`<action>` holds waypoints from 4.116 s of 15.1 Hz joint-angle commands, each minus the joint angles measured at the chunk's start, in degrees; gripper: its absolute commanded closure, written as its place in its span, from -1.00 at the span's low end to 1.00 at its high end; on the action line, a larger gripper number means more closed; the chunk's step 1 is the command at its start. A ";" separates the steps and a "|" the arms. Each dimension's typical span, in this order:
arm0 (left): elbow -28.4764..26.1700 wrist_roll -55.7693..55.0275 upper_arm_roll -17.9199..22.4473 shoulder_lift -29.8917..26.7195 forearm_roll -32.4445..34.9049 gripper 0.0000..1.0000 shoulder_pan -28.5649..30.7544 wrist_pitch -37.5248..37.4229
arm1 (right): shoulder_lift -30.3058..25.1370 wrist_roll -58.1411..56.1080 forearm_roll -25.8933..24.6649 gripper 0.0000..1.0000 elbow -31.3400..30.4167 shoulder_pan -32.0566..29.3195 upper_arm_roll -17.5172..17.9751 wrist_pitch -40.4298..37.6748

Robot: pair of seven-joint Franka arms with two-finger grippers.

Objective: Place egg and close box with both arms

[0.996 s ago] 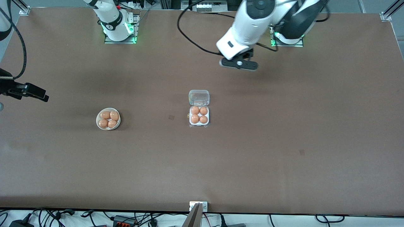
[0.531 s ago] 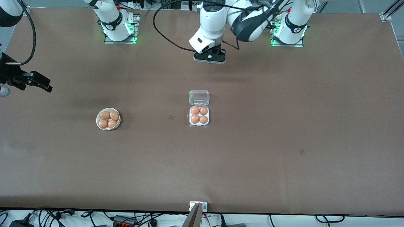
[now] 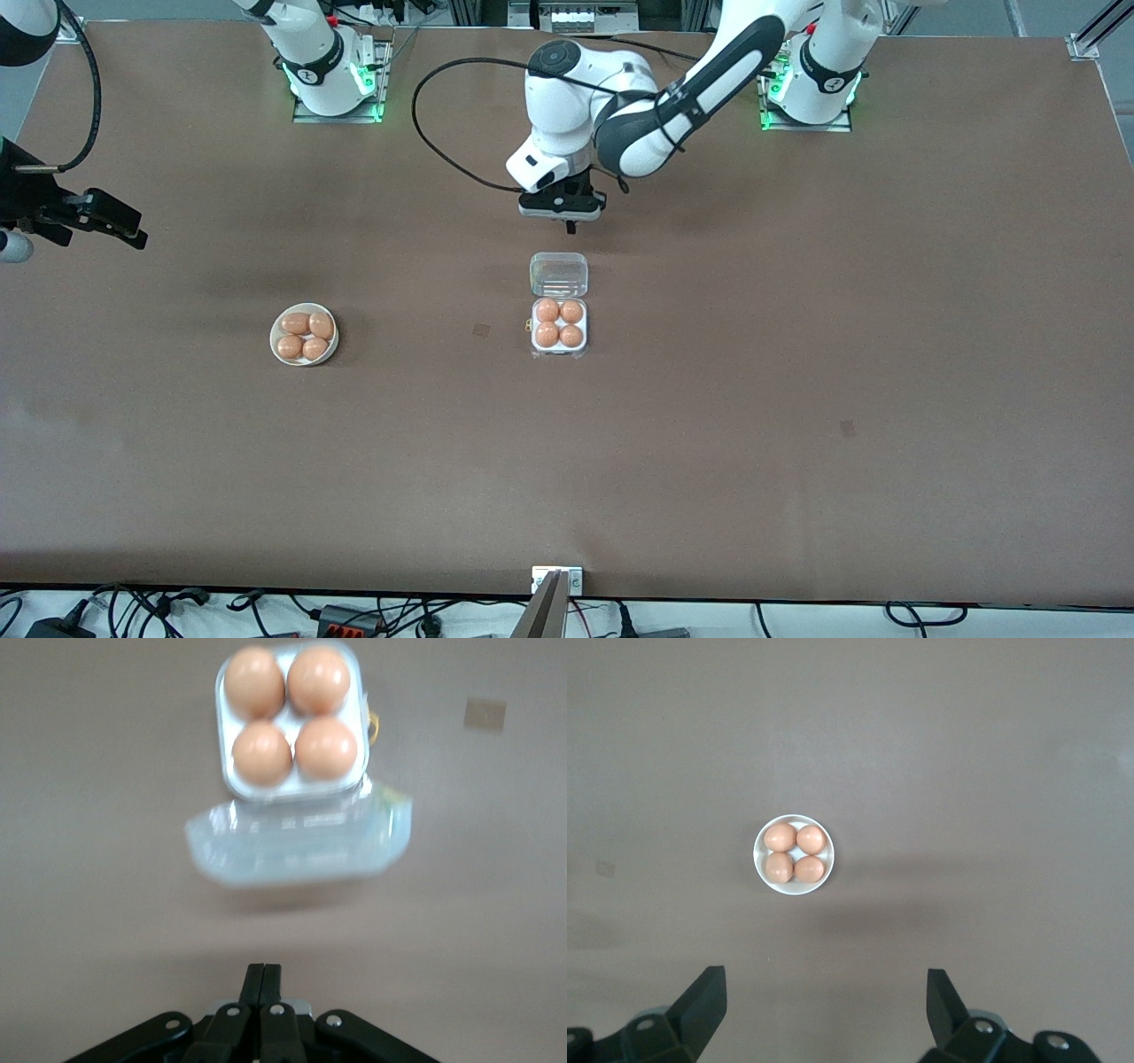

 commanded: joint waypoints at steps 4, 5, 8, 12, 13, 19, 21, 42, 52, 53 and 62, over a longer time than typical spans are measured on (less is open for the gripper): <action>11.04 -7.31 1.45 7.99 17.65 0.98 -1.00 1.74 | -1.17 -0.47 -0.01 -1.00 1.34 -0.66 0.18 -1.53; 13.68 -7.14 1.72 8.52 17.66 0.98 -0.82 1.66 | -1.08 -0.47 -0.10 -1.00 1.34 -0.57 0.26 -1.71; 14.06 -6.87 1.72 8.08 17.31 0.98 -0.12 1.22 | -0.99 -0.30 -0.01 -1.00 1.34 -0.48 0.35 -1.71; 13.62 -6.70 1.37 7.73 17.13 0.98 -0.56 -1.24 | -0.55 -0.30 -0.10 -1.00 1.34 -0.31 0.44 -1.62; 13.62 -6.53 1.37 7.91 17.13 0.98 -0.38 -1.16 | -0.46 -0.21 -0.01 -1.00 1.34 -0.31 0.44 -1.45; 13.62 -6.44 0.32 5.71 12.23 0.98 1.02 -5.09 | -0.11 -0.21 0.17 -1.00 1.34 -0.39 0.53 -0.92; 14.23 -4.43 -1.43 5.45 8.80 0.98 1.03 -11.76 | -0.11 -0.30 0.17 -1.00 1.34 -0.39 0.53 -0.92; 29.79 45.76 -10.58 2.02 -17.90 0.92 20.33 -61.78 | -0.11 -0.30 0.43 -1.00 1.60 -0.48 0.35 -0.13; 22.16 73.63 22.01 -18.35 -44.99 -0.58 21.94 -47.67 | -0.02 -0.30 0.43 -1.00 1.60 -0.39 0.44 0.31; 19.97 74.33 23.41 -20.55 -46.48 -1.00 21.94 -45.83 | -0.11 -0.30 0.43 -1.00 1.60 -0.39 0.44 0.31; 7.04 79.44 39.59 -36.91 -46.15 -1.00 16.76 -33.88 | -0.11 -0.30 0.43 -1.00 1.60 -0.39 0.44 0.31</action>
